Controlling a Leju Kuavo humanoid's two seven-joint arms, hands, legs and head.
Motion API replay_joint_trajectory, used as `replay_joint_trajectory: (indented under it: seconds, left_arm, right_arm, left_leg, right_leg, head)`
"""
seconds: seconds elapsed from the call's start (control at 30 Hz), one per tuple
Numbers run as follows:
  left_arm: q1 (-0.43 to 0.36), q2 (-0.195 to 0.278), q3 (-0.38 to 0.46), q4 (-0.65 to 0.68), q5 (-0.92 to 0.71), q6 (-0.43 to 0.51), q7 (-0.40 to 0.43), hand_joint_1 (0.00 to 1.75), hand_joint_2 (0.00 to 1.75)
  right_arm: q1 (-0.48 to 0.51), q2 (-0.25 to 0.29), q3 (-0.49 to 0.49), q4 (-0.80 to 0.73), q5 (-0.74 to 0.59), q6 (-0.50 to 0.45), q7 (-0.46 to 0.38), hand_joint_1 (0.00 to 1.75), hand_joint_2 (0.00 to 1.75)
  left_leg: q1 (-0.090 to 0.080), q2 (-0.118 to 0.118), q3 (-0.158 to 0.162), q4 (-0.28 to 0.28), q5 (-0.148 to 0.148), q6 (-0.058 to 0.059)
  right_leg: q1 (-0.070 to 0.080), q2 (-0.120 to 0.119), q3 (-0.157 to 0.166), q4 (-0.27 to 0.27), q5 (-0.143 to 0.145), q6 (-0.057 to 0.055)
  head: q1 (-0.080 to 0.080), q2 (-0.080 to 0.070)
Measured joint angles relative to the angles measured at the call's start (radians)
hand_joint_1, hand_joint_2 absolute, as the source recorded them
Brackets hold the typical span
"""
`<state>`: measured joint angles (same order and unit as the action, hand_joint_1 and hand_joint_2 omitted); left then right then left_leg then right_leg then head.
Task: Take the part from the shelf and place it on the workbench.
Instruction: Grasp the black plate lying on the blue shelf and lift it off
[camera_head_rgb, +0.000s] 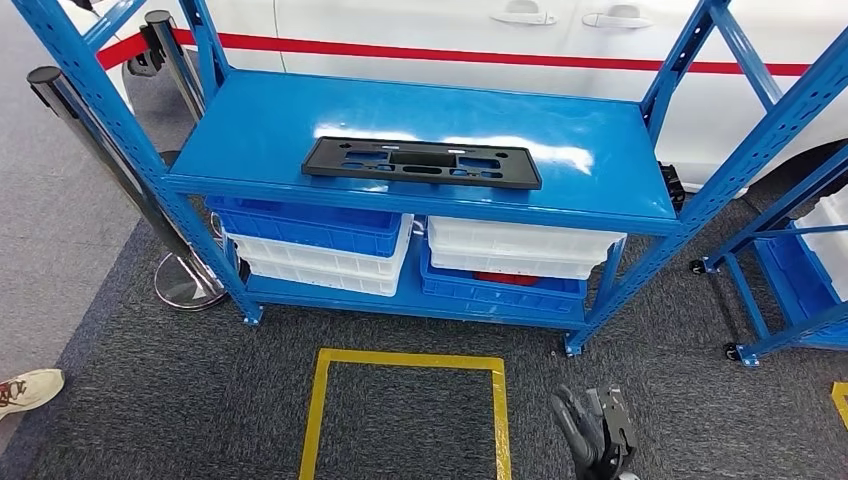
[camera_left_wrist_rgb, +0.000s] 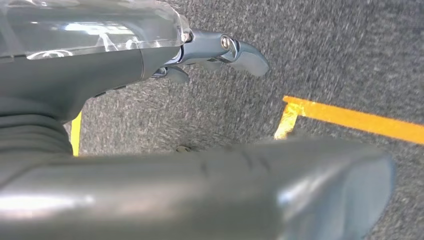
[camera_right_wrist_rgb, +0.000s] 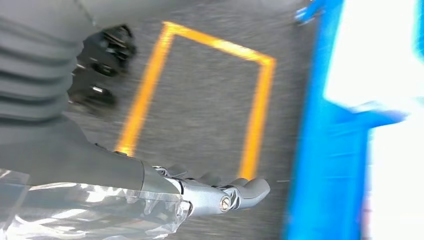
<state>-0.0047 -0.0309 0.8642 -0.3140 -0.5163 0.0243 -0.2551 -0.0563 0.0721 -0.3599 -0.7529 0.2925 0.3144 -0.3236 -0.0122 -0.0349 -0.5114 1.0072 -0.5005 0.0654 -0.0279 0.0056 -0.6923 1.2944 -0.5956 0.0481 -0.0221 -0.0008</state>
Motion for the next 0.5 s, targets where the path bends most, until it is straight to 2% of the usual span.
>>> replay_joint_trajectory:
  seconds: [0.03, 0.07, 0.1, 0.13, 0.17, 0.2, 0.23, 0.3, 0.37, 0.4, 0.47, 0.5]
  left_arm:
    - [-0.001, -0.001, 0.012, 0.002, -0.006, 0.0, -0.003, 0.0, 0.0]
    - [-0.002, -0.003, 0.023, 0.003, -0.013, 0.001, -0.005, 0.0, 0.0]
    - [-0.004, -0.005, 0.034, 0.004, -0.019, 0.002, -0.008, 0.0, 0.0]
    - [-0.005, -0.01, 0.044, 0.007, -0.025, 0.002, -0.011, 0.0, 0.0]
    - [-0.006, -0.014, 0.055, 0.01, -0.032, 0.002, -0.014, 0.0, 0.0]
    - [-0.008, -0.018, 0.066, 0.013, -0.039, 0.003, -0.017, 0.0, 0.0]
    - [-0.009, -0.021, 0.077, 0.016, -0.045, 0.003, -0.02, 0.0, 0.0]
    - [-0.014, -0.021, 0.098, 0.018, -0.057, 0.005, -0.024, 0.0, 0.0]
    - [-0.02, -0.021, 0.118, 0.021, -0.069, 0.005, -0.031, 0.0, 0.0]
    - [-0.024, -0.021, 0.129, 0.022, -0.076, 0.005, -0.035, 0.0, 0.0]
    - [-0.03, -0.023, 0.15, 0.025, -0.089, 0.006, -0.04, 0.0, 0.0]
    - [-0.033, -0.023, 0.161, 0.025, -0.095, 0.006, -0.043, 0.0, 0.0]
  right_arm:
    - [-0.003, 0.0, 0.009, -0.033, -0.012, 0.012, -0.009, 0.0, 0.0]
    - [-0.006, 0.001, 0.018, -0.066, -0.023, 0.024, -0.018, 0.0, 0.0]
    - [-0.011, 0.001, 0.026, -0.099, -0.035, 0.036, -0.027, 0.0, 0.0]
    - [-0.018, 0.001, 0.034, -0.133, -0.046, 0.049, -0.036, 0.0, 0.0]
    - [-0.026, 0.002, 0.042, -0.168, -0.058, 0.061, -0.045, 0.0, 0.0]
    - [-0.035, 0.003, 0.049, -0.202, -0.07, 0.075, -0.054, 0.0, 0.0]
    - [-0.042, 0.003, 0.057, -0.236, -0.081, 0.087, -0.063, 0.0, 0.0]
    - [-0.05, 0.005, 0.072, -0.301, -0.104, 0.111, -0.08, 0.0, 0.0]
    - [-0.056, 0.009, 0.086, -0.365, -0.128, 0.138, -0.098, 0.0, 0.0]
    - [-0.06, 0.011, 0.094, -0.399, -0.14, 0.153, -0.107, 0.0, 0.0]
    - [-0.068, 0.014, 0.108, -0.46, -0.165, 0.183, -0.125, 0.0, 0.0]
    - [-0.07, 0.016, 0.115, -0.491, -0.177, 0.197, -0.134, 0.0, 0.0]
  left_leg:
    - [-0.003, -0.001, 0.003, 0.0, -0.002, 0.001]
    - [-0.006, -0.001, 0.008, 0.0, -0.005, 0.002]
    - [-0.01, 0.0, 0.015, 0.0, -0.01, 0.002]
    - [-0.014, 0.003, 0.02, -0.001, -0.015, 0.002]
    - [-0.015, 0.007, 0.022, -0.001, -0.019, -0.001]
    - [-0.016, 0.011, 0.022, -0.001, -0.021, -0.004]
    - [-0.015, 0.017, 0.021, -0.002, -0.023, -0.008]
    - [-0.015, 0.029, 0.023, -0.004, -0.028, -0.017]
    - [-0.014, 0.034, 0.011, 0.032, -0.056, -0.029]
    - [-0.01, 0.033, -0.012, 0.082, -0.081, -0.037]
    - [0.005, 0.032, -0.087, 0.219, -0.133, -0.056]
    - [0.014, 0.032, -0.118, 0.266, -0.14, -0.065]
  right_leg:
    - [0.004, 0.0, -0.01, 0.003, 0.019, -0.006]
    - [0.01, -0.001, -0.001, -0.031, 0.056, -0.015]
    - [0.018, -0.005, 0.023, -0.098, 0.101, -0.029]
    - [0.027, -0.019, 0.05, -0.162, 0.136, -0.045]
    - [0.036, -0.031, 0.071, -0.214, 0.155, -0.059]
    - [0.043, -0.04, 0.084, -0.246, 0.161, -0.069]
    - [0.048, -0.043, 0.087, -0.256, 0.156, -0.074]
    - [0.044, -0.03, 0.093, -0.278, 0.158, -0.073]
    - [0.03, -0.02, 0.109, -0.302, 0.164, -0.071]
    - [0.023, -0.016, 0.116, -0.31, 0.166, -0.069]
    - [0.017, -0.005, 0.12, -0.313, 0.164, -0.067]
    - [0.012, 0.001, 0.122, -0.312, 0.162, -0.063]
  head:
    - [0.0, 0.0]
    - [0.0, 0.0]
    - [0.0, 0.0]
    - [-0.002, 0.0]
    - [-0.004, 0.0]
    - [-0.007, 0.0]
    - [-0.009, 0.0]
    - [-0.009, 0.0]
    - [-0.01, 0.0]
    - [-0.011, 0.0]
    - [-0.012, 0.0]
    - [-0.012, 0.0]
